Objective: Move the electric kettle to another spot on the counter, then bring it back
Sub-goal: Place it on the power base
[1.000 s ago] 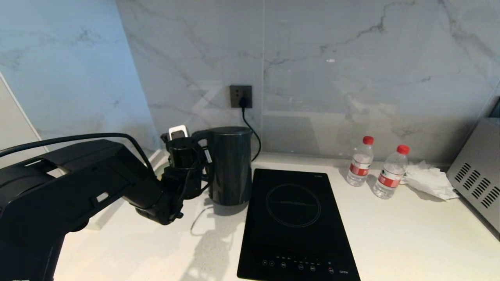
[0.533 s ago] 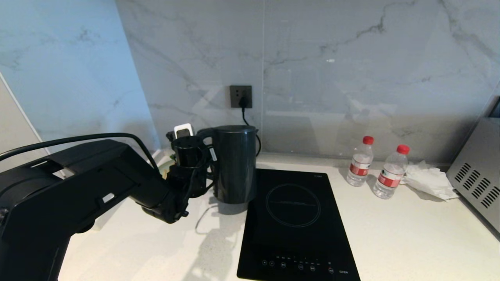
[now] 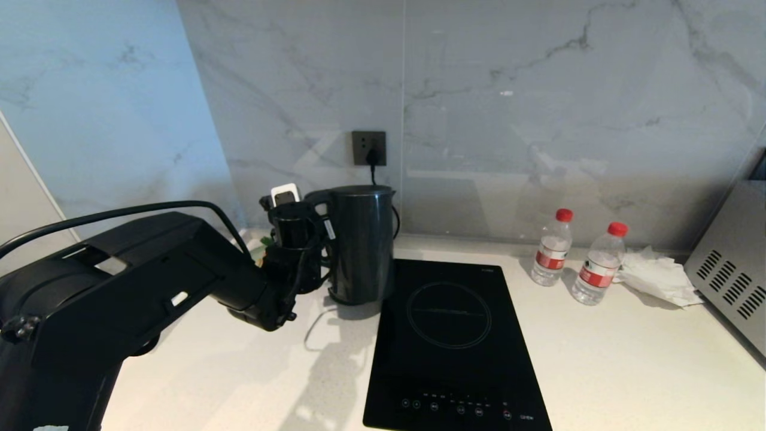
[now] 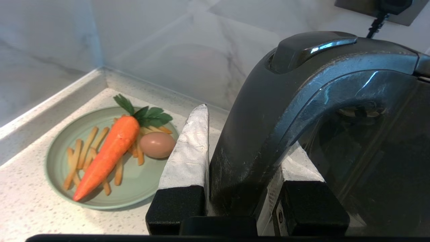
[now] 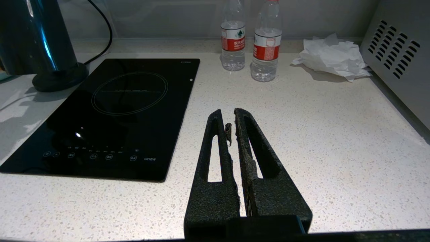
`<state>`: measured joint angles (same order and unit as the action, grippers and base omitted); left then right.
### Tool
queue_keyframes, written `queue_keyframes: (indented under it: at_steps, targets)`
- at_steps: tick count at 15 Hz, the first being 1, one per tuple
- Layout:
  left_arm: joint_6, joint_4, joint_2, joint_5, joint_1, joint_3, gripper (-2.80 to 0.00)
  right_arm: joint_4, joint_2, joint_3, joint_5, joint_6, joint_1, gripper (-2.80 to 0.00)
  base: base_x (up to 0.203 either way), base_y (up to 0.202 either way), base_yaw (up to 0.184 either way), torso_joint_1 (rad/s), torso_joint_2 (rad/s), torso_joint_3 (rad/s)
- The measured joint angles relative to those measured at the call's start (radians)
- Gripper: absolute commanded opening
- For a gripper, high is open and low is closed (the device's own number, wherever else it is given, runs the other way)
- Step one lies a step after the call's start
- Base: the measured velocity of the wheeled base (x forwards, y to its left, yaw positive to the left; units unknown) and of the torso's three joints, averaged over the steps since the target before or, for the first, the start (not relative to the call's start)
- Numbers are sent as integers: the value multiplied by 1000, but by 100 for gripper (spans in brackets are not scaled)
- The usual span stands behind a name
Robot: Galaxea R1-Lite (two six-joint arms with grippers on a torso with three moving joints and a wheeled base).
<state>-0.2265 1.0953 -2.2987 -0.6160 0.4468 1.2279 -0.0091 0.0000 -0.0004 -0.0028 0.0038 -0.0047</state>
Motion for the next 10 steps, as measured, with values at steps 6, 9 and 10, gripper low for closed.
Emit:
queue_keyframes:
  at_steps: [6, 9, 10]
  targets:
    - [1, -10, -47, -14, 0, 72, -280, 0, 0, 0, 0, 0, 0, -280, 0, 0, 0, 0, 0, 0]
    - [4, -11, -68, -14, -1, 93, -280, -1, 0, 0, 0, -1, 0, -280, 0, 0, 0, 0, 0, 0]
    - [5, -18, -75, -14, -1, 105, -280, 0, 0, 0, 0, 0, 0, -280, 0, 0, 0, 0, 0, 0]
